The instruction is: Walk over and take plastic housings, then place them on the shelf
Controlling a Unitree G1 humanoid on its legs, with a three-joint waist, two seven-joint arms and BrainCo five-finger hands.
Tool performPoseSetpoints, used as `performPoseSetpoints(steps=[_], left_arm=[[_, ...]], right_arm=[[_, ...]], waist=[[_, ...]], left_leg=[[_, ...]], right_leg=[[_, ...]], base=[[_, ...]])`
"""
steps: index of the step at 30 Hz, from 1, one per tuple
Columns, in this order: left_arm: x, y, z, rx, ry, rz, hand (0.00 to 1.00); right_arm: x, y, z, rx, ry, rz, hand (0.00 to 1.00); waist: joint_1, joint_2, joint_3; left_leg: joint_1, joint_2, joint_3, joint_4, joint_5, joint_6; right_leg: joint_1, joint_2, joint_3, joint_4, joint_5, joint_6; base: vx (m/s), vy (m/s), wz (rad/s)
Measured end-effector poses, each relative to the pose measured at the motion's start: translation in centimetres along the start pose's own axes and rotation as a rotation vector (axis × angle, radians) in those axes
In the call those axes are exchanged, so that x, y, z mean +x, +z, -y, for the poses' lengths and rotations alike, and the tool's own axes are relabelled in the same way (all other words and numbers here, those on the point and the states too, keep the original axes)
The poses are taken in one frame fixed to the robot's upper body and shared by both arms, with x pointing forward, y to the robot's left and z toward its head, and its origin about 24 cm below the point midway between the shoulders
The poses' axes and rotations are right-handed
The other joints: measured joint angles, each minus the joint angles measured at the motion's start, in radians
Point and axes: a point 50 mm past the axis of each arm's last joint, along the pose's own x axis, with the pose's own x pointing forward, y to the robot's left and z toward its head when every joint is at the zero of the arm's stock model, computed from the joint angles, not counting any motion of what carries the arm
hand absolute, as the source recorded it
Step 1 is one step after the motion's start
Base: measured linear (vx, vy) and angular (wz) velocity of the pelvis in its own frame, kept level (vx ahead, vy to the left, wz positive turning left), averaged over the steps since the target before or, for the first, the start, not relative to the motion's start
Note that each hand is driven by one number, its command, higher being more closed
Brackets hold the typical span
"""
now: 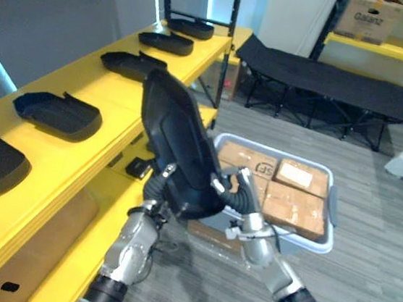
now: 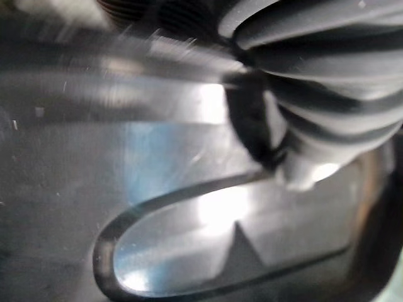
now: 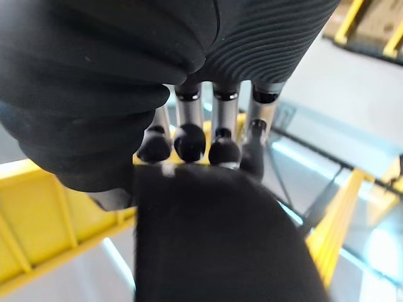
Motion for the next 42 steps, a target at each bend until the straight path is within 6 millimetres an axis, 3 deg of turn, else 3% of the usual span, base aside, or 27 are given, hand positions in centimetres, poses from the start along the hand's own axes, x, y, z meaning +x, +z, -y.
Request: performPoseSetpoints(steps=[6, 11, 12, 18, 23, 26, 31, 35, 38, 42], left_arm=[[-0.4, 3.6, -0.6, 0.12, 0.103, 0.25, 1.0], [-2.2, 7.3, -2.9, 0.27, 0.278, 0.46, 1.0], [-3.0, 8.2, -3.3, 0.323, 0.316, 0.509, 1.0], [-5.0, 10.6, -4.4, 0.446, 0.404, 0.622, 1.0], [-8.4, 12.8, -6.8, 0.625, 0.503, 0.671, 1.0], [-10.0, 14.0, -7.8, 0.704, 0.524, 0.671, 1.0], [-11.2, 14.3, -8.6, 0.75, 0.549, 0.652, 1.0], [-12.5, 15.2, -8.7, 0.791, 0.579, 0.676, 1.0], [-14.6, 16.5, -9.3, 0.86, 0.631, 0.722, 1.0], [-17.0, 17.3, -9.9, 0.917, 0.653, 0.724, 1.0]], right_arm=[[1.1, 2.8, 1.7, 0.082, -0.125, 0.156, 0.0], [1.9, 2.7, 7.7, 0.192, -0.449, 0.128, 0.0], [1.3, 2.1, 9.2, 0.204, -0.51, 0.081, 0.0], [-1.9, -0.2, 12.2, 0.232, -0.626, -0.068, 0.0], [-5.3, -2.0, 16.3, 0.295, -0.701, -0.168, 0.0], [-7.3, -3.6, 17.1, 0.26, -0.704, -0.29, 0.0], [-7.7, -4.7, 16.4, 0.305, -0.61, -0.345, 0.0], [-5.8, -4.5, 14.1, 0.39, -0.48, -0.306, 0.0], [-3.4, -4.2, 10.4, 0.481, -0.319, -0.286, 0.0], [-1.8, -4.5, 8.0, 0.513, -0.181, -0.303, 0.0]], waist=[[0.002, 0.0, 0.0], [0.002, 0.014, -0.009], [0.002, 0.019, -0.012], [-0.006, 0.037, -0.028], [-0.023, 0.055, -0.043], [-0.023, 0.055, -0.044], [-0.015, 0.056, -0.045], [0.032, 0.058, -0.046], [0.102, 0.059, -0.046], [0.177, 0.062, -0.045]], left_leg=[[0.001, 0.0, -0.003, 0.001, 0.0, -0.001], [0.005, 0.0, -0.002, 0.0, -0.001, -0.001], [0.009, 0.0, 0.001, -0.003, -0.001, -0.001], [0.02, 0.001, 0.014, -0.013, -0.002, -0.001], [0.037, 0.003, 0.043, -0.031, -0.003, -0.002], [0.036, 0.003, 0.046, -0.032, -0.003, -0.002], [0.015, -0.002, 0.003, -0.031, -0.003, -0.001], [-0.003, -0.007, -0.059, -0.028, -0.002, -0.002], [-0.022, -0.014, -0.139, -0.026, 0.01, -0.002], [-0.04, -0.037, -0.222, -0.025, 0.013, 0.004]], right_leg=[[0.004, 0.0, -0.006, 0.0, -0.003, -0.004], [0.006, 0.0, -0.006, 0.0, -0.003, -0.003], [0.006, 0.001, -0.003, 0.0, -0.003, -0.003], [0.005, 0.001, 0.009, -0.001, -0.004, -0.002], [-0.006, 0.004, 0.034, -0.009, -0.014, -0.006], [-0.009, 0.005, 0.035, -0.009, -0.015, -0.007], [0.011, -0.003, -0.01, -0.009, -0.024, 0.0], [0.041, -0.006, -0.077, -0.009, -0.032, 0.006], [0.071, -0.006, -0.159, -0.001, -0.032, 0.013], [0.118, -0.015, -0.252, -0.001, -0.034, 0.015]], base=[[0.0, 0.0, 0.0], [0.0, 0.013, -0.01], [0.0, 0.017, -0.04], [0.0, 0.018, -0.07], [-0.01, 0.018, -0.13], [0.0, 0.004, -0.02], [0.0, 0.014, 0.21], [0.02, 0.021, 0.49], [0.05, 0.022, 0.7], [0.02, 0.039, 0.71]])
